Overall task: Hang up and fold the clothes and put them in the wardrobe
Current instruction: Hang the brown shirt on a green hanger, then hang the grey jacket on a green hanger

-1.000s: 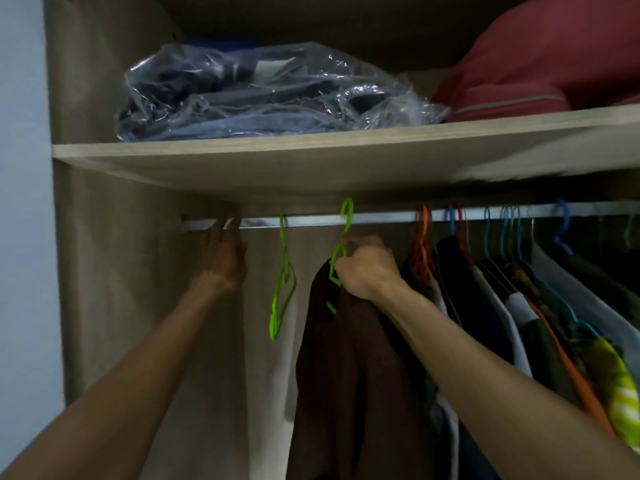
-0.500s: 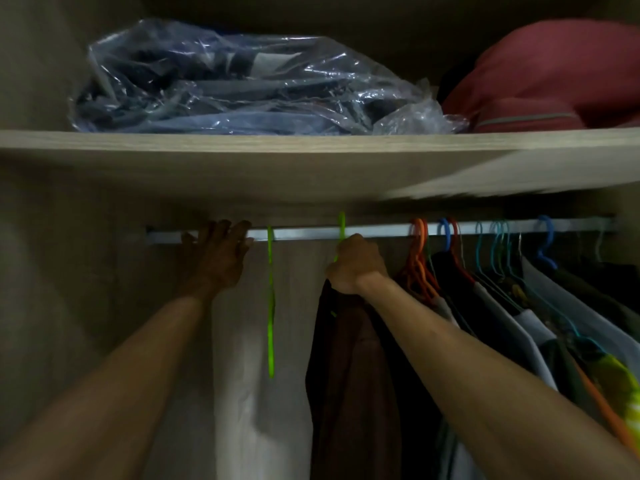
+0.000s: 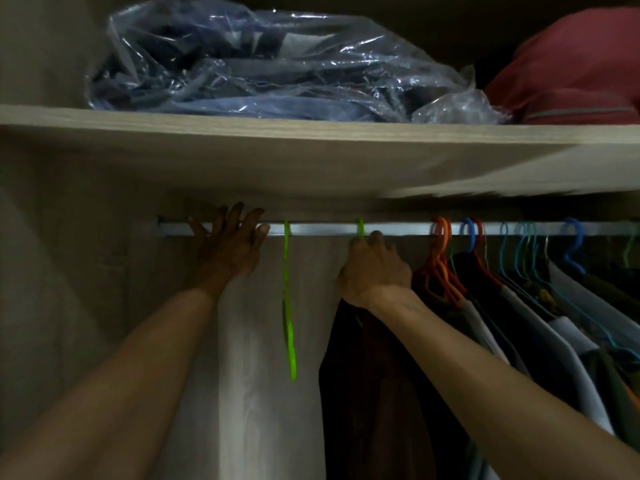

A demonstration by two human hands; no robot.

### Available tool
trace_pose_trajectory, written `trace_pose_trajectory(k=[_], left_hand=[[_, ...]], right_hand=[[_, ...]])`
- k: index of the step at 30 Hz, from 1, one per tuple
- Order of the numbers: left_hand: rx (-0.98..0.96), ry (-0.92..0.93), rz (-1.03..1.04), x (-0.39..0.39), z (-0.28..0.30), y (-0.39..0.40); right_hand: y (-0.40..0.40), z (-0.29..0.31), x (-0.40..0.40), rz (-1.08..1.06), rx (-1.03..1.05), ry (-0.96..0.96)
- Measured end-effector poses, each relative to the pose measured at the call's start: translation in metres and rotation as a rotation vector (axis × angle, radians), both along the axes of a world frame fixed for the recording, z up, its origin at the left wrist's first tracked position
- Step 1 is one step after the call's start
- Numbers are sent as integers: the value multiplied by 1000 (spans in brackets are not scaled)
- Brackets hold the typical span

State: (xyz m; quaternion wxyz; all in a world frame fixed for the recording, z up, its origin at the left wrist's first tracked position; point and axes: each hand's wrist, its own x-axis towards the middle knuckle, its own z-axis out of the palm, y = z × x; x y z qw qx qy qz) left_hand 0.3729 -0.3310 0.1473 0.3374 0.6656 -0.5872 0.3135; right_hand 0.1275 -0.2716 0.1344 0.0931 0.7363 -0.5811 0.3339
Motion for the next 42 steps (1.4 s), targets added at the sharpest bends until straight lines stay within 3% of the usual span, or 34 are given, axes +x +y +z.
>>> trace_pose_trajectory(k=[3,8,11,20,24,34,42], left_hand=[[-10,5,-10,2,-2,-1],[7,16,-3,2,-1,0],[14,19,-17,3,-2,0],[-41,-4,-24,5,-6,-4],[-72,-14,-23,10,-6,-7],[47,44,-54,11,-9,-3],[182,254,-374,-27,-35,56]], right_hand=[[12,4,30,153,7,-40],[27,-9,74,336,331,-244],[24,-17,81,353,401,-306],[16,-4,75,225,178,-222],[16,1,76,282,130,-237],[35,-21,39,385,211,-354],[68,-15,-24,548,311,-483]])
